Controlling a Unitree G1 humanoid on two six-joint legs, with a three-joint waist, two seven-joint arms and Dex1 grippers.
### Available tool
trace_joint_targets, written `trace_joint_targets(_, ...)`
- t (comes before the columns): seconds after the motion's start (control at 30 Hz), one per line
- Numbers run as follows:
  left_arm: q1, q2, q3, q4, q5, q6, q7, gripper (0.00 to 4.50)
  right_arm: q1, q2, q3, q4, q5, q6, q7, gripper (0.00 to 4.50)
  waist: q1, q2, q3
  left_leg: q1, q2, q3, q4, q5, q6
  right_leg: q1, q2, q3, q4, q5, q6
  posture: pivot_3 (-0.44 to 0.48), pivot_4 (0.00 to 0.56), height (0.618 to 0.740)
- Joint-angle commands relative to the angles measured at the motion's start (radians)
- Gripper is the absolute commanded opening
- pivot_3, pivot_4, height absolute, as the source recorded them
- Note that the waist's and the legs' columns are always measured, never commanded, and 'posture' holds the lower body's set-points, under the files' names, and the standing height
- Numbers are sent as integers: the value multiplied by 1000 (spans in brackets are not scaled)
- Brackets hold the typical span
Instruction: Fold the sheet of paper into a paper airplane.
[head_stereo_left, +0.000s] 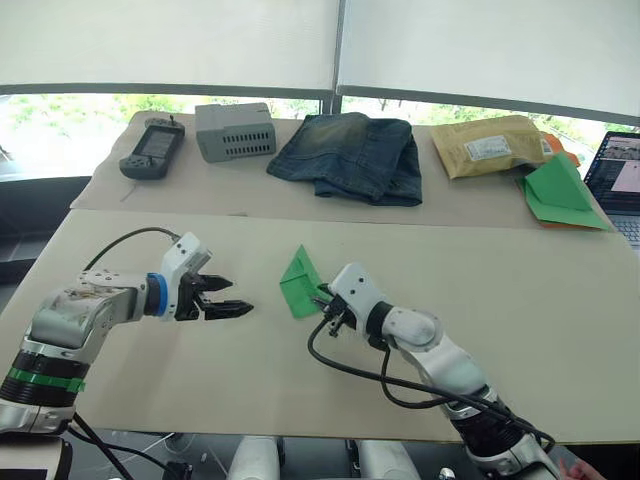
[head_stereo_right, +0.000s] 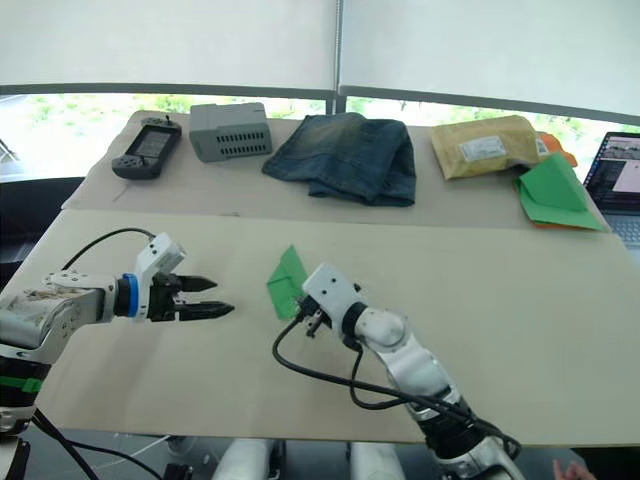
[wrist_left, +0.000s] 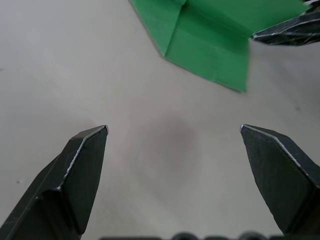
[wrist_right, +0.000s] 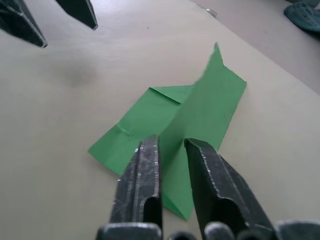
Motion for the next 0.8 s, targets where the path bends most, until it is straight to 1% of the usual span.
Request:
trace_joint_targets(0.03,-3,-14,23,-9,10,-26,-2,4500,-48,-53,-21,-3,-8,-94,75,29,0,0,0,0,0,0,0,0,0,0,0,0,0,-1,2,0,150,734)
trace_joint_targets(0.07,0,-16,18,-11,16,-35,-8,4500,-64,-82,-26,1,-10,-125,106,29,0,0,0,0,0,0,1,0,0,0,0,0,0,-1,2,0,150,734)
trace_joint_targets(0.1,5,-20,18,-14,14,-44,-21,4500,-93,-140,-26,1,-2,-212,193,29,0,0,0,0,0,0,1,0,0,0,0,0,1,-1,2,0,150,734)
trace_joint_targets(0.2,20,-11,7,-21,25,-101,-81,4500,-166,-265,-44,42,17,-424,366,29,0,0,1,-1,0,0,2,0,0,0,0,0,0,-1,2,0,150,734)
trace_joint_targets(0.27,25,-6,11,-22,23,-130,-120,4500,-199,-317,-57,96,44,-526,456,29,0,0,1,0,0,0,1,0,0,0,0,0,0,-1,3,0,150,734)
trace_joint_targets(0.37,31,1,20,-27,12,-143,-166,4500,-250,-385,-48,243,42,-744,604,29,0,0,1,0,0,0,1,0,0,1,0,0,0,-2,2,0,150,734)
trace_joint_targets(0.43,37,2,25,-33,8,-147,-183,4500,-282,-393,-45,348,47,-878,675,29,0,0,1,1,0,0,1,0,0,1,0,0,0,-2,2,0,150,734)
trace_joint_targets(0.53,46,-3,32,-40,7,-144,-188,4500,-327,-376,-39,520,40,-1047,743,29,-2,0,1,1,0,1,2,0,0,1,0,0,1,-1,1,0,150,734)
trace_joint_targets(0.57,49,-4,33,-42,9,-145,-188,4500,-336,-369,-39,559,37,-1081,756,29,-2,0,1,1,0,1,2,0,0,1,0,1,1,1,-2,0,150,734)
trace_joint_targets(0.67,60,-12,37,-55,4,-141,-184,4500,-376,-342,-38,707,-8,-1180,746,29,-4,0,1,1,0,1,1,0,0,1,0,1,2,2,-4,0,150,734)
trace_joint_targets(0.8,71,-18,40,-76,-7,-133,-190,4500,-399,-320,-46,802,-51,-1239,718,29,-3,0,1,2,0,1,1,0,0,1,0,1,3,2,-4,0,150,734)
